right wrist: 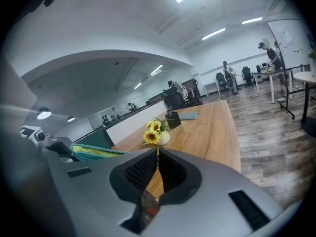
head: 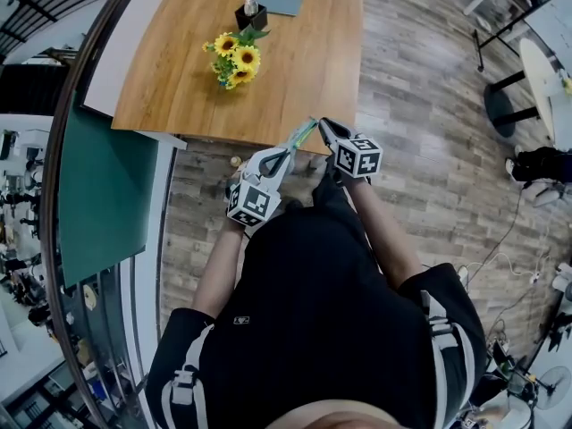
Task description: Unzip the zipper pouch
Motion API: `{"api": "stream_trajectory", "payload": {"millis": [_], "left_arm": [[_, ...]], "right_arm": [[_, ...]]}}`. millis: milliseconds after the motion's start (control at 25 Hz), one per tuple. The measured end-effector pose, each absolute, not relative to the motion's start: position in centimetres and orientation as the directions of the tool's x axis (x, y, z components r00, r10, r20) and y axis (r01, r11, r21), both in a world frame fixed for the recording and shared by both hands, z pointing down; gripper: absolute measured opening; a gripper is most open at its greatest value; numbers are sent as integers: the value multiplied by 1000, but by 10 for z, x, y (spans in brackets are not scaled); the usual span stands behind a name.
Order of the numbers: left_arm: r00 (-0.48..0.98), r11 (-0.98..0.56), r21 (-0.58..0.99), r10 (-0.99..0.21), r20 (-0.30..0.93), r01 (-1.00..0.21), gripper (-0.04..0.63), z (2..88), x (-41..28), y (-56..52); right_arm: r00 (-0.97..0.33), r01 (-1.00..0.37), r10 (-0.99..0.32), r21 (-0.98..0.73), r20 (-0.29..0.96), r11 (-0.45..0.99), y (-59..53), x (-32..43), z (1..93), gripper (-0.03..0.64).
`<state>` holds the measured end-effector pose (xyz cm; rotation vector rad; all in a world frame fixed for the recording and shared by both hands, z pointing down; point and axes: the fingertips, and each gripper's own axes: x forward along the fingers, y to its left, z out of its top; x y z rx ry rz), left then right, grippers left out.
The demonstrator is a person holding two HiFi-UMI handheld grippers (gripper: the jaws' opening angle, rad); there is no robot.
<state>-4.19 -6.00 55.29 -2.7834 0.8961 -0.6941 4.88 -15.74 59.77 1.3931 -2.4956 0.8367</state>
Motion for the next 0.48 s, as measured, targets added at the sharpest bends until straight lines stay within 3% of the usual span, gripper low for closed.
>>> {"api": "stream_trajectory", "payload": {"millis": [480], "left_arm": [[721, -801, -253, -598, 350, -542, 5, 543, -50, -58]], "right_arm": [[-514, -848, -753, -375, 411, 374, -159, 78, 604, 8]]}}
